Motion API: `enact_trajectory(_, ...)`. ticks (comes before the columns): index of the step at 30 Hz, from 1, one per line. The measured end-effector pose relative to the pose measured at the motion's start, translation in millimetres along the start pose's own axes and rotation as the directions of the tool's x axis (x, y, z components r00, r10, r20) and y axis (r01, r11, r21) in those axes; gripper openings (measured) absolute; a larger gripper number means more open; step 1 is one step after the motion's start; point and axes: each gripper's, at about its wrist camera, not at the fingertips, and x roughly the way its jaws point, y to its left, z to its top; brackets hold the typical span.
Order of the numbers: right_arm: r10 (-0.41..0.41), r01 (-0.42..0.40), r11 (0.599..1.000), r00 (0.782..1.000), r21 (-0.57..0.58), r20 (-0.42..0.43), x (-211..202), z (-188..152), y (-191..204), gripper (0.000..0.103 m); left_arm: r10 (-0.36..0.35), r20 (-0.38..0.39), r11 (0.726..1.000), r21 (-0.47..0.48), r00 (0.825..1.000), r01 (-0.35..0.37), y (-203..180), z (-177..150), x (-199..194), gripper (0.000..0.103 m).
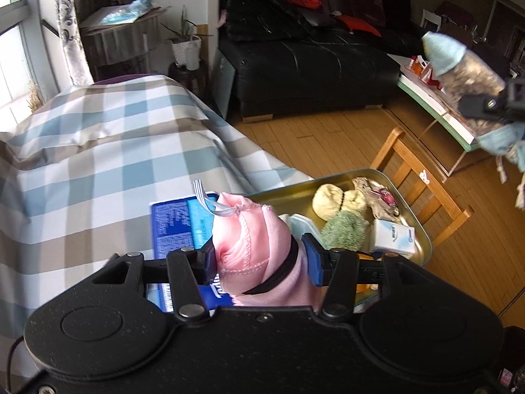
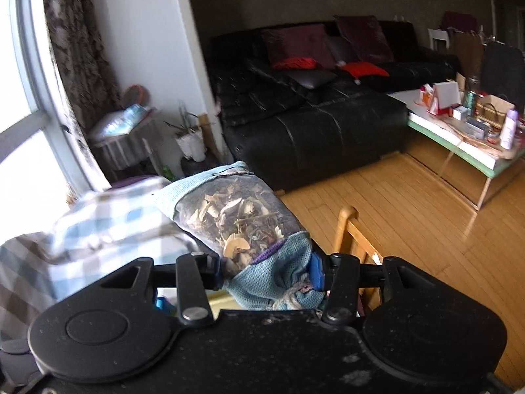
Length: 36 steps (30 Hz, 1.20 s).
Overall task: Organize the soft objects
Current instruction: 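Carry the pink pouch and mesh bag over the gold tray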
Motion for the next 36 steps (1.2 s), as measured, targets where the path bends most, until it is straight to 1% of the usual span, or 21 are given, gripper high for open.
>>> enact_trajectory(2, -0.045, 0.045, 0.999, 0.999, -0.007, 0.006, 8.2, -10.3, 0.9, 0.047, -0.019, -0.015, 1.000, -0.007, 1.000, 0.019, -5.6, -1.1, 7.8, 0.049)
enact_trajectory(3, -0.054, 0.054, 0.999, 0.999, -0.002, 0.003, 11.8, -15.0, 0.6, 0.047, -0.027, -0.022, 1.000, -0.008, 0.999, 0.027, -8.4, -1.8, 11.6, 0.049)
enact_trajectory(6, -0.052, 0.053, 0.998, 0.998, 0.031, -0.027, 23.5, -26.9, -8.2, 0.047, -0.037, -0.040, 0.999, 0.002, 0.999, 0.037, -18.2, -3.4, 22.2, 0.049)
enact_trajectory(12, -0.068, 0.072, 0.996, 0.994, 0.051, -0.083, 49.3, -43.0, -18.2, 0.047, -0.026, -0.065, 0.999, 0.038, 0.998, 0.029, -35.1, -1.8, 43.4, 0.049)
enact_trajectory(18, -0.087, 0.096, 0.994, 0.987, 0.058, -0.132, 71.9, -54.8, -24.9, 0.047, -0.011, -0.086, 0.999, 0.032, 0.996, 0.014, -35.6, -1.2, 55.4, 0.049)
enact_trajectory(20, -0.095, 0.105, 0.993, 0.985, 0.061, -0.144, 77.4, -58.6, -27.7, 0.047, -0.004, -0.084, 0.999, 0.048, 0.996, 0.008, -37.3, -3.0, 57.2, 0.049)
enact_trajectory(22, -0.103, 0.113, 0.992, 0.983, 0.060, -0.151, 81.5, -61.2, -28.4, 0.047, 0.015, -0.090, 0.998, 0.067, 0.996, -0.009, -40.8, -6.5, 61.1, 0.049)
enact_trajectory(26, -0.107, 0.118, 0.991, 0.981, 0.059, -0.163, 86.6, -64.3, -31.2, 0.047, 0.013, -0.121, 0.995, 0.099, 0.993, -0.001, -47.1, -16.5, 71.1, 0.050)
enact_trajectory(30, -0.101, 0.113, 0.992, 0.978, 0.055, -0.182, 88.2, -66.6, -30.5, 0.047, 0.013, -0.160, 0.995, 0.100, 0.987, 0.003, -49.5, -24.6, 81.8, 0.050)
enact_trajectory(32, -0.098, 0.109, 0.993, 0.977, 0.051, -0.187, 90.1, -67.2, -29.7, 0.047, 0.014, -0.161, 0.994, 0.111, 0.987, 0.004, -50.6, -27.9, 82.6, 0.050)
enact_trajectory(35, -0.097, 0.108, 0.993, 0.977, 0.048, -0.190, 91.4, -67.8, -28.8, 0.047, -0.007, -0.158, 0.988, 0.151, 0.987, 0.031, -56.3, -35.0, 79.5, 0.051)
enact_trajectory(36, -0.097, 0.107, 0.993, 0.977, 0.047, -0.190, 91.3, -67.9, -28.9, 0.047, -0.022, -0.157, 0.984, 0.172, 0.987, 0.049, -59.6, -38.1, 78.1, 0.056)
